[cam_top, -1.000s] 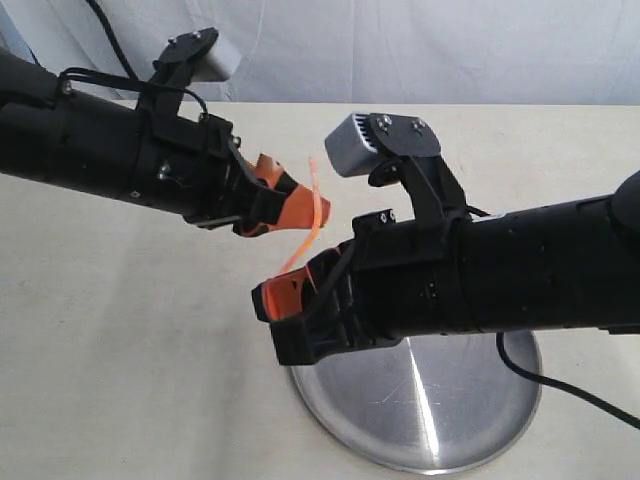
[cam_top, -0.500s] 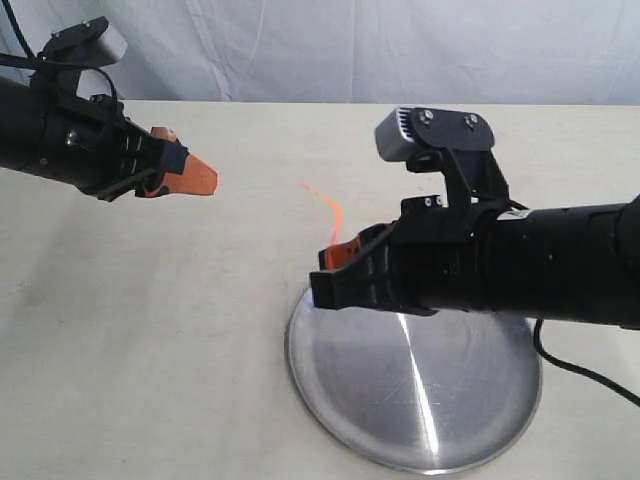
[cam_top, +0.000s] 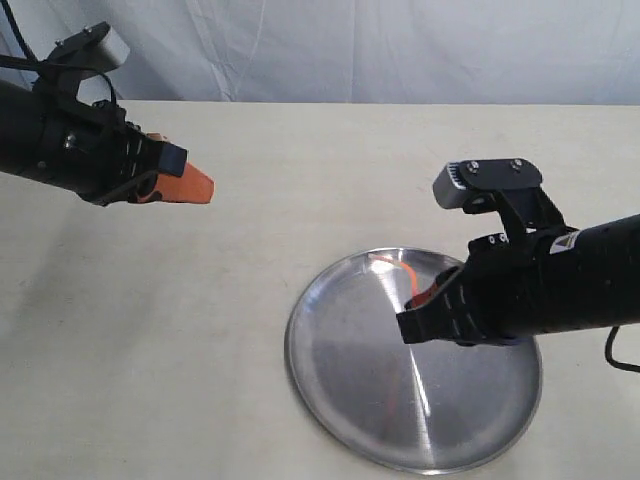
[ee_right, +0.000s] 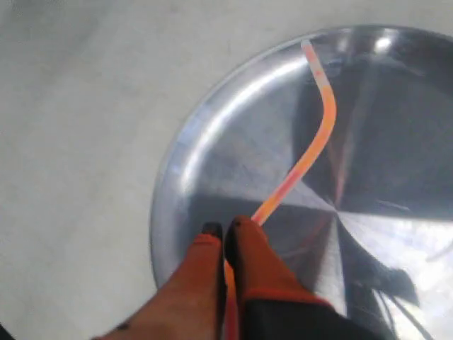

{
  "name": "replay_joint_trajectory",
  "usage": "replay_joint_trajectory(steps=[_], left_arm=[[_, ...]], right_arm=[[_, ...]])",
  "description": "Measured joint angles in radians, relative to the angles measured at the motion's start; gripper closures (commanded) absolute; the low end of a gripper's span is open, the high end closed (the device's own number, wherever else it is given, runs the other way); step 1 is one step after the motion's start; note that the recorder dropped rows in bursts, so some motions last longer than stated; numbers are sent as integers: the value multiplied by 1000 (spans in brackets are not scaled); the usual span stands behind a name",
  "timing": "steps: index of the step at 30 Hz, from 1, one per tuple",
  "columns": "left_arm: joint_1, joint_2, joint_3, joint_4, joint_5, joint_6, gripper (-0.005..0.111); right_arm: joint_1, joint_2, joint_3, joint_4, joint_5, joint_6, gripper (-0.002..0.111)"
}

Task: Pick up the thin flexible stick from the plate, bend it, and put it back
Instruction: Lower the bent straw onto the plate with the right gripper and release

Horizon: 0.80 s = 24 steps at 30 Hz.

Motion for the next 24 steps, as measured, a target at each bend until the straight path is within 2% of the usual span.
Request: replay_joint_trajectory(steps=[2,5,11,13,18,19,21,24], left_arm=[[0,-2,0,-7,16,0,107],[0,-6,0,-16,32,0,106],[0,-6,0,-21,60,2,106],[0,-6,0,-23,70,2,106],[0,-6,0,-23,89,2,106],[0,-6,0,-23,91,2,106],[0,-6,0,-23,91,2,106],[0,-6,0,-23,98,8,106]], right_arm=[[-4,0,0,-118,18,91,109],[-6,6,0,-221,36,182,109],[-6,61,0,-261,46,215,109],[-6,78,0,-262,46,217,102],[-6,99,0,-262,16,221,58],[-6,101,0,-263,11,221,53],[-6,105,0,-263,1,221,47],[-6,104,0,-265,-10,221,48]])
